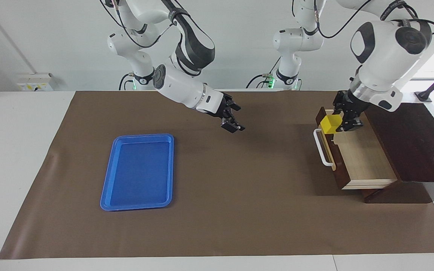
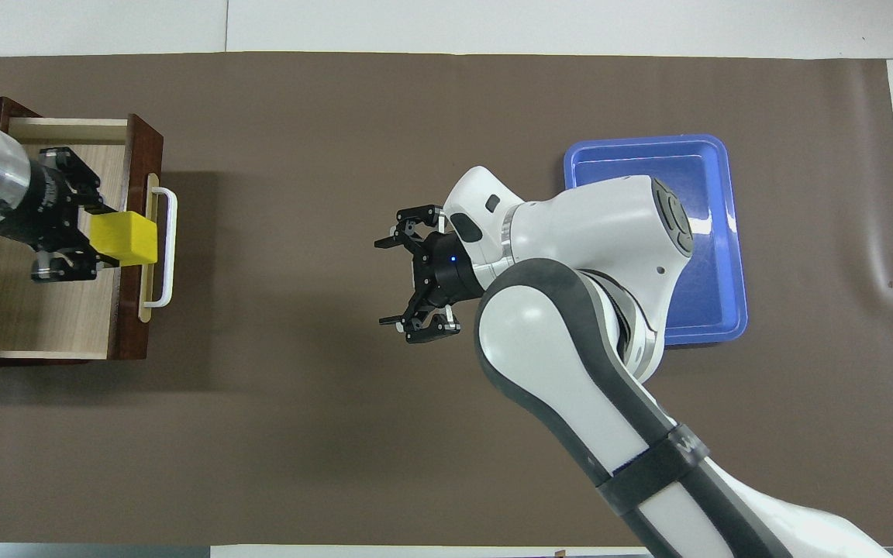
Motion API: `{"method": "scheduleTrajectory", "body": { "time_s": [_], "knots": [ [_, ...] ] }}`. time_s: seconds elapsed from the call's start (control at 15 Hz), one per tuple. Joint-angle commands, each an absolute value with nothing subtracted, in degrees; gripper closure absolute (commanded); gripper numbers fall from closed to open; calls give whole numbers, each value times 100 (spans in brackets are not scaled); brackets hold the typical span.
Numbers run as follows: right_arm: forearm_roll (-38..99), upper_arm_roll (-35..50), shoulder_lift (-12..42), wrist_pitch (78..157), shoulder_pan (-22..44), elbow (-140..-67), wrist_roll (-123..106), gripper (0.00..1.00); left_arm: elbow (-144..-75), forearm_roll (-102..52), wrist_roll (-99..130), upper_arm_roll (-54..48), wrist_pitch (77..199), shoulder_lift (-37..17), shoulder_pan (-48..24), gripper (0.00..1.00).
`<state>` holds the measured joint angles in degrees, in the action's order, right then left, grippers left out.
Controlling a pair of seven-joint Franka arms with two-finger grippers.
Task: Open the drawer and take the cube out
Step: 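Lift the cube toward the right gripper while the right gripper approaches, then close the right gripper on the yellow cube held by the left gripper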
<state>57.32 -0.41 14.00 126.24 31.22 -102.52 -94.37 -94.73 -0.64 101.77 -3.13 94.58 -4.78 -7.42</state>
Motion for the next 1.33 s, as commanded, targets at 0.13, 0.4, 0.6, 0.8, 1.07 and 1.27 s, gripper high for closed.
{"method": "scheduleTrajectory", "body": {
  "time_s": [0.13, 0.4, 0.6, 0.8, 1.07, 1.27],
  "knots": [
    [5862, 35, 1722, 12682, 3146, -9897, -9378, 0, -10220, -114, 11433, -229, 9816, -141, -1739, 100],
    [5871, 70, 1828, 12840, 3234, -9888, -9378, 0, -10660, -114, 12014, -237, 10318, 52, -2284, 100],
    [5862, 88, 1916, 12850, 3322, -9888, -9439, 0, -10801, -123, 12155, -237, 10415, 132, -2548, 100],
    [5862, 167, 1960, 12850, 3322, -9870, -9439, 0, -10951, -123, 12375, -246, 10669, 202, -2671, 100],
    [5871, 325, 1960, 12753, 3278, -9861, -9448, 0, -10977, -132, 12472, -255, 10767, 202, -2742, 100],
    [5871, 325, 1960, 12744, 3287, -9861, -9457, 0, -11074, -132, 12550, -264, 10889, 246, -2830, 100]
  ]
}}
